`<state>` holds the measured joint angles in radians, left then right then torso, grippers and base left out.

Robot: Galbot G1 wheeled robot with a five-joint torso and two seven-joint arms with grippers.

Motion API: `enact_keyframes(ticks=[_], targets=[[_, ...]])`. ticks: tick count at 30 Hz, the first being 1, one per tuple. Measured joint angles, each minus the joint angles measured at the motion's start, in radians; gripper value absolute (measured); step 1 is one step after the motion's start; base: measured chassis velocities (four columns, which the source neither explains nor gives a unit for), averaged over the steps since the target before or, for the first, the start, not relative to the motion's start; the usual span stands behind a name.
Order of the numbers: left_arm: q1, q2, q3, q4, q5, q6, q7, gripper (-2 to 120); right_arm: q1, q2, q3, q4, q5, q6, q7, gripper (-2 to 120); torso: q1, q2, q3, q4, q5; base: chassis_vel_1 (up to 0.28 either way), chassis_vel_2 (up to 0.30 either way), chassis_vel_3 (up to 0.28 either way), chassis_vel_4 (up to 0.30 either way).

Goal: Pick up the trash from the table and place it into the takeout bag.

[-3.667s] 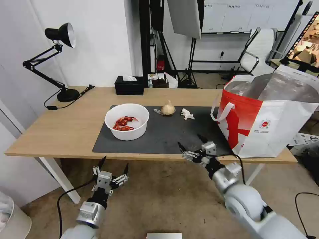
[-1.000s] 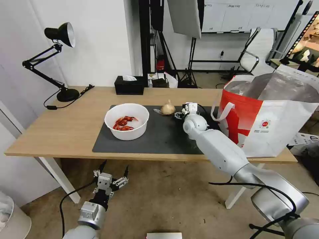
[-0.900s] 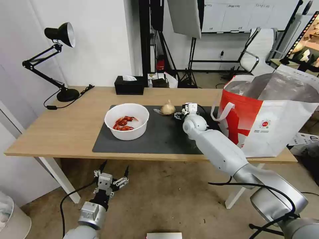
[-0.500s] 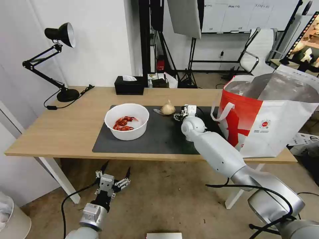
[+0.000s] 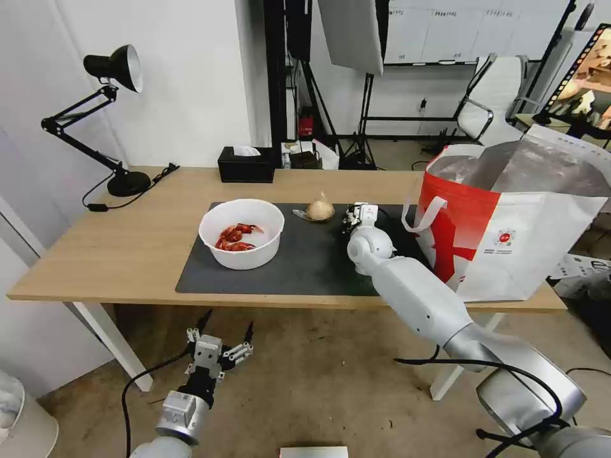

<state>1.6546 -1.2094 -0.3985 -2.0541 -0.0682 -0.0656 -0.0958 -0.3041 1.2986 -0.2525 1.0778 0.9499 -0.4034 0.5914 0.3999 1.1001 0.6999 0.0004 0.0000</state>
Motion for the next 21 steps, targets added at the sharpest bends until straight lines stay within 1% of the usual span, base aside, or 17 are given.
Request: enact_keyframes(ticks=[1,2,3,4,6,9,11,14,15,18,19,21], targets=[[0.0,0.0,0.0,0.001,0.0,0.0,0.0,100,-0.001,-0.001,0.0,0.002,0.0,0.003,-0.001,13,0.0,0.0,0.0,0.0,0.0,0.0,0.0,0.0,0.0],[0.0,0.0,0.001,0.003,0.0,0.001,0.0,100,-0.007,-0.005,0.0,0.009,0.0,0.019,-0.003,4,0.0,0.0,0.0,0.0002,0.0001,0.0,0.0,0.0,0.0],[0.0,0.0,0.001,0.003,0.0,0.001,0.0,100,-0.007,-0.005,0.0,0.009,0.0,0.019,-0.003,4,0.0,0.0,0.0,0.0002,0.0001,0.0,0.0,0.0,0.0],[0.0,0.0,0.001,0.003,0.0,0.001,0.0,100,-0.01,-0.008,-0.001,0.014,-0.001,0.028,-0.004,1,0.0,0.0,0.0,0.0002,0.0003,0.0,0.0,0.0,0.0],[0.0,0.0,0.002,0.004,0.0,0.002,0.0,100,-0.013,-0.01,-0.001,0.018,-0.003,0.038,-0.006,0,0.0,0.0,0.0,0.0001,0.0002,0.0,0.0,0.0,0.0],[0.0,-0.002,0.004,0.006,0.0,0.002,0.0,100,-0.026,-0.017,0.009,0.035,-0.018,0.076,-0.012,0,0.0,0.0,0.001,0.0,0.0004,0.0,0.0,0.0,0.0],[0.0,-0.002,0.004,0.006,0.0,0.002,0.0,100,-0.029,-0.02,0.013,0.043,-0.02,0.082,-0.011,0,0.0,0.0,0.001,-0.0002,0.0004,0.0,0.0,0.0,0.0],[0.002,-0.003,0.004,0.006,0.0,0.003,0.0,100,-0.048,-0.053,0.023,0.127,-0.044,0.102,-0.008,0,0.0,-0.001,0.0,-0.0004,0.0001,0.0,0.0,0.0,0.0],[0.002,-0.003,0.004,0.006,0.0,0.003,0.0,100,-0.048,-0.053,0.023,0.127,-0.044,0.102,-0.008,0,0.0,-0.001,0.0,-0.0004,0.0001,0.0,0.0,0.0,0.0],[0.005,-0.004,-0.001,-0.001,-0.001,0.003,-0.001,100,-0.089,-0.121,0.029,0.307,-0.073,0.105,0.026,0,0.0,0.0,0.0,-0.0004,-0.0001,0.0,0.0,0.0,0.0],[0.005,-0.004,-0.001,-0.001,-0.001,0.003,-0.001,100,-0.089,-0.121,0.029,0.307,-0.073,0.105,0.026,0,0.0,0.0,0.0,-0.0004,-0.0001,0.0,0.0,0.0,0.0],[0.012,-0.005,-0.006,-0.006,-0.001,0.003,-0.002,100,-0.125,-0.168,0.044,0.42,-0.095,0.102,0.064,0,0.0,0.0,0.0,-0.0004,0.0001,0.0,0.0,0.0,0.0]])
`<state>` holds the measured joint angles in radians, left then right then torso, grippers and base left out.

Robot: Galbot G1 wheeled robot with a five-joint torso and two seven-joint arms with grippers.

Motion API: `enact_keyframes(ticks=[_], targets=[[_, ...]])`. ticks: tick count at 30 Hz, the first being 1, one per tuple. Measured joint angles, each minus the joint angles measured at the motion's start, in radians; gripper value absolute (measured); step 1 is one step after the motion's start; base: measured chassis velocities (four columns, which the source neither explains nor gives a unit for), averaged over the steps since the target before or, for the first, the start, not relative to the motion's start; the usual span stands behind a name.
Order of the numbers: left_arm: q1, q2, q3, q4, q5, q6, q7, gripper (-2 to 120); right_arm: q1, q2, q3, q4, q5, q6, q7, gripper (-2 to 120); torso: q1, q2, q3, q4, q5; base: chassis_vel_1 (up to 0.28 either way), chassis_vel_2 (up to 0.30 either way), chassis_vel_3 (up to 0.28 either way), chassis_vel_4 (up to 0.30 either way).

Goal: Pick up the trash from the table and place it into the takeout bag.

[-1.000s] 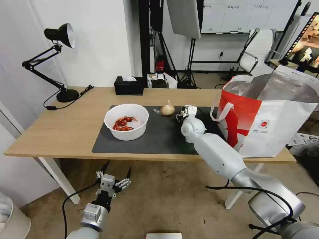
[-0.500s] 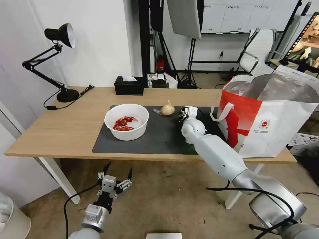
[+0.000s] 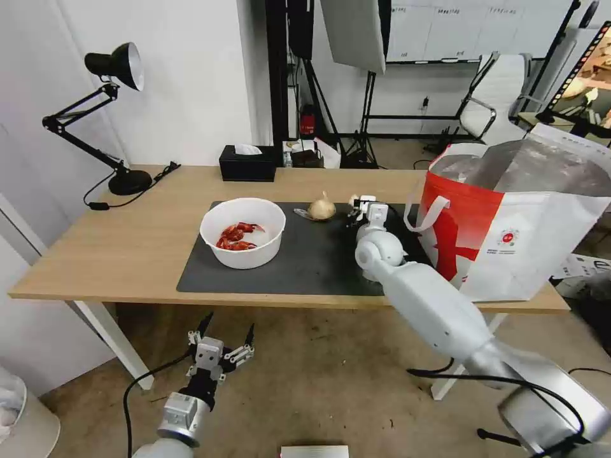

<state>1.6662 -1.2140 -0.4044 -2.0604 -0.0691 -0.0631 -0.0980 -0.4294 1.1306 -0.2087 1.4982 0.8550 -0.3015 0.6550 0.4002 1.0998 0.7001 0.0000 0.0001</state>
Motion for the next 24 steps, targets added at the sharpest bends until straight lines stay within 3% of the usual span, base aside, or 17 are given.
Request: enact_keyframes(ticks=[5,8,12,19,24], targets=[[0.013,0.0,-0.008,-0.008,0.0,0.0,-0.001,100,-0.077,-0.072,0.056,0.158,-0.04,0.002,0.027,0,0.0,0.0,0.0,-0.0002,0.0001,0.0,0.0,0.0,0.0],[0.025,0.0,-0.012,-0.017,0.002,0.0,-0.001,100,-0.164,-0.158,0.158,0.328,-0.06,0.025,0.011,0,0.0,0.0,0.0,-0.0002,0.0001,0.0,0.0,0.0,0.0],[0.025,0.0,-0.012,-0.02,0.003,0.0,-0.001,100,-0.184,-0.242,0.249,0.428,-0.028,0.03,0.004,0,0.0,0.0,0.0,-0.0003,0.0001,0.0,0.0,0.0,0.0],[0.023,-0.012,0.0,-0.021,0.009,0.001,-0.001,100,-0.121,-0.368,0.348,0.501,0.108,0.007,0.008,0,0.0,0.0,0.0,0.0,-0.0002,0.0,0.0,0.0,0.0],[0.024,-0.017,0.004,-0.023,0.014,0.001,-0.001,100,-0.092,-0.465,0.408,0.515,0.217,-0.104,0.115,0,0.0,0.0,0.0,-0.0001,0.0,0.0,0.0,0.0,0.0]])
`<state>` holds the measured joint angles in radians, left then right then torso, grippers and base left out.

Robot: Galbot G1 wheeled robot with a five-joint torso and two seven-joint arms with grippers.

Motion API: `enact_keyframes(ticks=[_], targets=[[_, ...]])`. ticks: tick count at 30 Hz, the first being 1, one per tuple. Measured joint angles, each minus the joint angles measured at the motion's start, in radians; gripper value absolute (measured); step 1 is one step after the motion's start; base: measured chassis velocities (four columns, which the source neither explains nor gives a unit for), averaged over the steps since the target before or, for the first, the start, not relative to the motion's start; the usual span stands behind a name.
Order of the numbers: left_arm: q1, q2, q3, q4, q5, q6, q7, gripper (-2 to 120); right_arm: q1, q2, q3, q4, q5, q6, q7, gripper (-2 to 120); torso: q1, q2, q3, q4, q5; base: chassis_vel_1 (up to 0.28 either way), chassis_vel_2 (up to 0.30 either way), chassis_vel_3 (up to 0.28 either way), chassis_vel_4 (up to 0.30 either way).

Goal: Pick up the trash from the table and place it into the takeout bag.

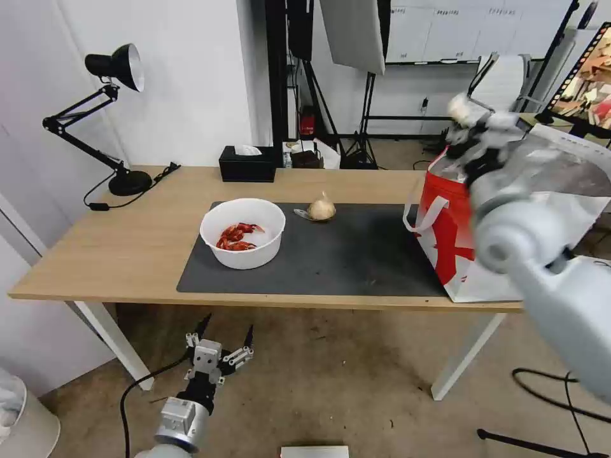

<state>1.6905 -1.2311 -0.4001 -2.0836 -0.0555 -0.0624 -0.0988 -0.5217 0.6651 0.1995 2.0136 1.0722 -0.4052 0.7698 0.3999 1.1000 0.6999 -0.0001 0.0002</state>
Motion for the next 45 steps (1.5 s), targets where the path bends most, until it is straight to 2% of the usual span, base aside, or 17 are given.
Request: enact_keyframes(ticks=[3,5,6,8,9,19,20,23,29,30,31,35,38,39,42,43,45], targets=[[0.0,0.0,0.0,-0.001,0.001,-0.001,0.0,100,-0.015,-0.044,0.029,-0.002,0.059,-0.067,0.047,0,0.0,0.0,0.0,0.0,0.0,0.0,0.0,0.0,0.0],[0.0,0.005,0.004,-0.003,0.004,-0.001,0.001,100,-0.043,-0.085,0.052,-0.006,0.139,-0.163,0.089,0,0.0,0.0,0.0,0.0,0.0002,0.0,0.0,0.0,0.0],[0.0,0.005,0.004,-0.003,0.004,-0.001,0.001,100,-0.043,-0.085,0.052,-0.006,0.139,-0.163,0.089,0,0.0,0.0,0.0,0.0,0.0002,0.0,0.0,0.0,0.0],[-0.003,0.01,0.011,-0.007,0.005,-0.001,0.005,100,-0.066,-0.118,0.064,-0.014,0.202,-0.228,0.104,9,0.0,0.0,0.0,-0.0001,0.0003,0.0,0.0,0.0,0.0],[-0.003,0.01,0.011,-0.007,0.005,-0.001,0.005,100,-0.066,-0.118,0.064,-0.014,0.202,-0.228,0.104,9,0.0,0.0,0.0,-0.0001,0.0003,0.0,0.0,0.0,0.0],[-0.01,0.001,0.022,-0.006,0.01,-0.017,0.009,100,-0.071,-0.14,0.067,-0.022,0.263,-0.24,0.103,42,0.0,0.0,0.0,0.0001,-0.0002,0.0,0.0,0.0,0.0],[-0.009,0.001,0.022,-0.006,0.01,-0.017,0.009,100,-0.074,-0.141,0.067,-0.023,0.263,-0.239,0.103,51,0.0,0.0,0.0,0.0001,-0.0001,0.0,0.0,0.0,0.0],[-0.009,0.004,0.022,-0.006,0.01,-0.018,0.009,100,-0.082,-0.142,0.067,-0.022,0.264,-0.238,0.101,64,0.0,0.0,0.0,0.0001,-0.0001,0.0,0.0,0.0,0.0],[-0.01,0.004,0.024,-0.006,0.01,-0.018,0.009,100,-0.085,-0.145,0.067,-0.022,0.265,-0.237,0.098,76,0.0,0.0,0.0,0.0001,-0.0002,0.0,0.0,0.0,0.0],[-0.01,0.004,0.025,-0.008,0.01,-0.018,0.009,100,-0.085,-0.147,0.067,-0.022,0.266,-0.234,0.093,86,0.0,0.0,0.0,0.0001,-0.0002,0.0,0.0,0.0,0.0],[-0.01,0.004,0.025,-0.009,0.01,-0.018,0.009,100,-0.087,-0.148,0.068,-0.02,0.267,-0.223,0.084,92,0.0,0.0,0.0,0.0002,-0.0002,0.0,0.0,0.0,0.0],[-0.012,0.005,0.025,-0.018,0.01,-0.018,0.01,100,-0.11,-0.152,0.081,-0.001,0.267,-0.178,0.055,99,0.0,0.0,0.0,0.0002,-0.0002,0.0,0.0,0.0,0.0],[-0.016,0.008,0.023,-0.033,0.004,-0.018,0.009,100,-0.179,-0.157,0.115,0.043,0.254,-0.039,-0.051,100,0.0,0.0,0.0,0.0001,-0.0002,0.0,0.0,0.0,0.0],[-0.016,0.008,0.023,-0.033,0.004,-0.018,0.009,100,-0.179,-0.157,0.115,0.043,0.254,-0.039,-0.051,100,0.0,0.0,0.0,0.0001,-0.0002,0.0,0.0,0.0,0.0],[-0.022,0.007,0.019,-0.041,-0.007,-0.018,0.008,100,-0.301,-0.153,0.183,0.11,0.179,0.104,-0.212,100,0.0,0.0,0.0,0.0002,-0.0002,0.0,0.0,0.0,0.0],[-0.022,0.007,0.019,-0.041,-0.007,-0.018,0.008,100,-0.301,-0.153,0.183,0.11,0.179,0.104,-0.212,100,0.0,0.0,0.0,0.0002,-0.0002,0.0,0.0,0.0,0.0],[-0.02,0.002,0.009,-0.048,-0.01,-0.023,0.007,100,-0.384,-0.133,0.228,0.161,0.105,0.166,-0.315,100,0.0,0.0,0.0,-0.0004,-0.0008,0.0,0.0,0.0,0.0]])
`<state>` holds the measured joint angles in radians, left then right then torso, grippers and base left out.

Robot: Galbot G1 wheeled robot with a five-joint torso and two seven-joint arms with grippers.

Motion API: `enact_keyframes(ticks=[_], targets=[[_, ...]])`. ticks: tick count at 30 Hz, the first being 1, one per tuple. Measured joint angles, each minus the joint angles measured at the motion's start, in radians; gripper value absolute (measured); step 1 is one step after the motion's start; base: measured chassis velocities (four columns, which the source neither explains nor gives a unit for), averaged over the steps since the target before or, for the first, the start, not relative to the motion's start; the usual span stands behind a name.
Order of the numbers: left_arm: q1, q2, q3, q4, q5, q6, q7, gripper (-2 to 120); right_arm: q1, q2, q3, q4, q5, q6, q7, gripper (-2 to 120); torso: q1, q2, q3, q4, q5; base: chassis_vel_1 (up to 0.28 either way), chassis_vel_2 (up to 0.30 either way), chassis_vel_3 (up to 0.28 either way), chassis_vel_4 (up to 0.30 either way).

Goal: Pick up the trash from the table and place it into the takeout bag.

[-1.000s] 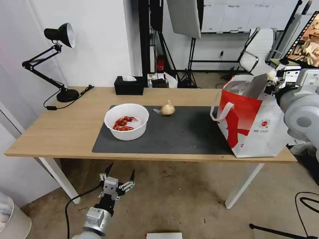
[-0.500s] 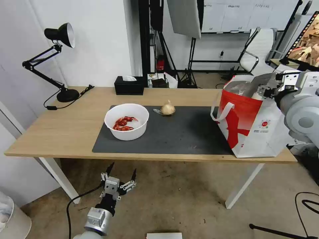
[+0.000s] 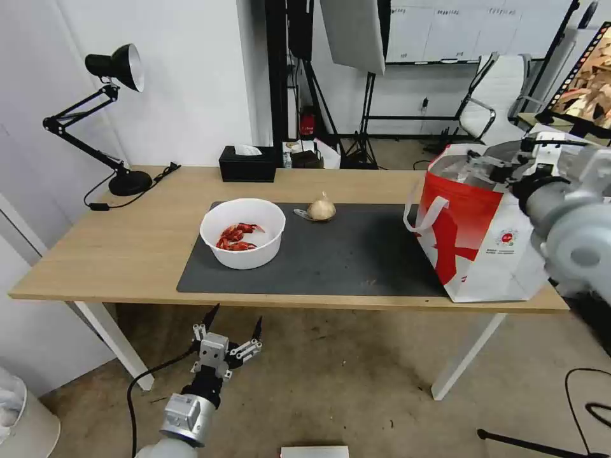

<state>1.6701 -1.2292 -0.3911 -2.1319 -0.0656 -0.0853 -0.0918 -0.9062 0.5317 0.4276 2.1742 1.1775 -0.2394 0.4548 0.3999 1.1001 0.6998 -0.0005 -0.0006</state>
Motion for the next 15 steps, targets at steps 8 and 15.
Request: enact_keyframes(ticks=[8,15], targets=[[0.049,-0.05,-0.055,-0.034,0.003,-0.028,-0.008,100,-0.242,0.118,-0.01,0.048,-0.206,0.18,-0.269,100,0.0,0.0,0.0,0.0012,0.0004,0.0,0.0,0.0,0.0],[0.048,-0.055,-0.06,-0.027,0.003,-0.03,-0.01,100,-0.621,0.272,0.066,0.029,-0.527,0.374,-0.378,100,0.0,0.0,0.0,0.0003,0.0007,0.0,0.0,0.0,0.0]])
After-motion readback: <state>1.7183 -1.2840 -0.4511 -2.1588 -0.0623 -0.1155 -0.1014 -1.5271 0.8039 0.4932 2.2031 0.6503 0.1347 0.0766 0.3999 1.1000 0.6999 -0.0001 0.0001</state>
